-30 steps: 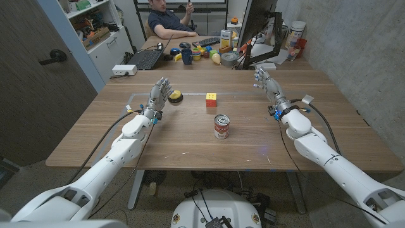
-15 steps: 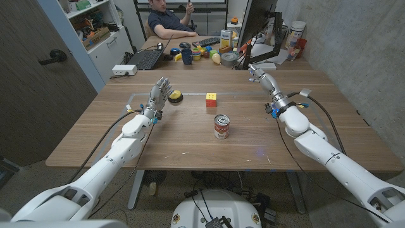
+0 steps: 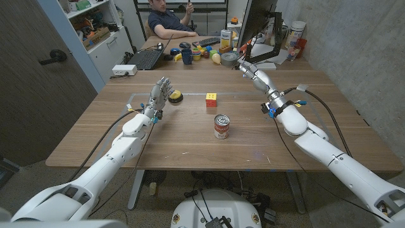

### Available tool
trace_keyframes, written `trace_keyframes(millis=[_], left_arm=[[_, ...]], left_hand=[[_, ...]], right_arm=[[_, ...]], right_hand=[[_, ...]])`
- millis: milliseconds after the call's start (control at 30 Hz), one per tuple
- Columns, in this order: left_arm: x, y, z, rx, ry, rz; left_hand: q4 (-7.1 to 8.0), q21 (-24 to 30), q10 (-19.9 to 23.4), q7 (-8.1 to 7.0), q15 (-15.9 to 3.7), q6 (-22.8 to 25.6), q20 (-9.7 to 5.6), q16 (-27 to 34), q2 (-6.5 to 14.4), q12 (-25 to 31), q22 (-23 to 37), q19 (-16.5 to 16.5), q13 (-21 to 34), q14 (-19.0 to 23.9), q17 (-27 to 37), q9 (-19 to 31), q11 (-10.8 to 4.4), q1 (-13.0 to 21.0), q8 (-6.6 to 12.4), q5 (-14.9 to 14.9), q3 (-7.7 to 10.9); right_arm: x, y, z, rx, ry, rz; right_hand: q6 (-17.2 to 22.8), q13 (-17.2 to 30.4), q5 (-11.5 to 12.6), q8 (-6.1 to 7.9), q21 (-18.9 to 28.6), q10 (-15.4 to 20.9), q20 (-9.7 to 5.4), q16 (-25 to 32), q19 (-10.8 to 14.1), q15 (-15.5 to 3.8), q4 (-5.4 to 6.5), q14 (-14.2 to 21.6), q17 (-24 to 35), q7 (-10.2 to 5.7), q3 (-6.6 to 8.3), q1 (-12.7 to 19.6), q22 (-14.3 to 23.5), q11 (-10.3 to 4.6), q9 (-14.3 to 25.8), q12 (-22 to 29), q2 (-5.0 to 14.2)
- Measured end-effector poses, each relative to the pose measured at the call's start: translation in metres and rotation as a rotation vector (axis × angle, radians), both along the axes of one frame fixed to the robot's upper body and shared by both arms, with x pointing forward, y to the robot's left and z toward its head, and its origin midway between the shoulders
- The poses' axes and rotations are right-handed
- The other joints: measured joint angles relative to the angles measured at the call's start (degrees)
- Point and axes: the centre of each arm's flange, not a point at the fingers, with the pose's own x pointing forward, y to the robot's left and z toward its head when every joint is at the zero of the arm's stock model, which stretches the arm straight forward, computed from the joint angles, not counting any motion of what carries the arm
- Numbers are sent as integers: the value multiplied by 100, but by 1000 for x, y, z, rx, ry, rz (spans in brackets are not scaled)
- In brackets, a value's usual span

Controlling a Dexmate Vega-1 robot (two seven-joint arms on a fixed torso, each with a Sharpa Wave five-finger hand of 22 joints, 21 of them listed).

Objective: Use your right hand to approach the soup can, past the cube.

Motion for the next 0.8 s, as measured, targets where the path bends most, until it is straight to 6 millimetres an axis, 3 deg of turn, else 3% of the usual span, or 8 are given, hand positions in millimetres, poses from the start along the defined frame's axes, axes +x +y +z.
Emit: trace_keyframes(millis=[367,533,700,800], left_arm=[[2,-3,0,8,7,-4],[2,-4,0,11,9,-5],[1,-4,1,12,9,-3],[1,-6,1,13,9,-5]], left_hand=[[-24,0,0,0,0,0,0,0,0,0,0,0,0,0,0,0,0,0,0,0,-24],[-24,0,0,0,0,0,0,0,0,0,0,0,0,0,0,0,0,0,0,0,-24],[-5,0,0,0,0,0,0,0,0,0,0,0,0,0,0,0,0,0,0,0,-42],[1,0,0,0,0,0,0,0,0,0,0,0,0,0,0,0,0,0,0,0,-49]], right_arm=[[-18,21,-2,-163,-88,-95],[-23,30,-4,-232,-115,-131],[-28,39,-7,-279,-132,-147],[-26,43,-11,-353,-140,-205]], right_hand=[[-59,0,0,-7,-76,-133,9,-73,52,0,-57,0,0,-142,-57,25,-5,-88,29,-34,-23],[-206,0,0,-72,-156,-270,28,-157,109,0,-104,0,0,5,-104,123,0,-82,29,-67,32],[-348,-1,0,-84,-240,-380,-11,-222,153,-21,-143,-24,28,-98,-143,176,-16,-129,28,-67,23],[-460,-1,0,-117,-310,-423,-11,-267,153,-10,-166,-55,28,15,-166,261,-16,-147,28,-67,62]])
